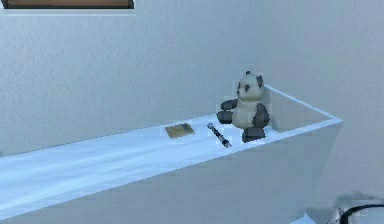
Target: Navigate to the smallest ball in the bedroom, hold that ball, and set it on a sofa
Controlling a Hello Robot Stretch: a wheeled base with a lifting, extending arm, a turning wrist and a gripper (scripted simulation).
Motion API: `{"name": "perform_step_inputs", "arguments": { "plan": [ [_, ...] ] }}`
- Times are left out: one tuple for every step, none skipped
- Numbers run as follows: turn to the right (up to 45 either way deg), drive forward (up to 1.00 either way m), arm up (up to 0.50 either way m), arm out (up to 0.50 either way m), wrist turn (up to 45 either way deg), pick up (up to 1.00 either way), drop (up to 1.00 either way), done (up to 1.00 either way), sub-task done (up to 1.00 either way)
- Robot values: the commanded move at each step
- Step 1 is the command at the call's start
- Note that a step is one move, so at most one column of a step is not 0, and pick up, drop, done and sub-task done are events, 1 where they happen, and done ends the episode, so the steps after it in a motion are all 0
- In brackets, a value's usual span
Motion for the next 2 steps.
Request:
{"name": "perform_step_inputs", "arguments": {
  "plan": [
    [0.0, 0.0, 0.0, -0.34, 0.0, 0.0, 0.0, 0.0, 0.0],
    [-45.0, 0.0, 0.0, 0.0, 0.0, 0.0, 0.0, 0.0, 0.0]
  ]
}}
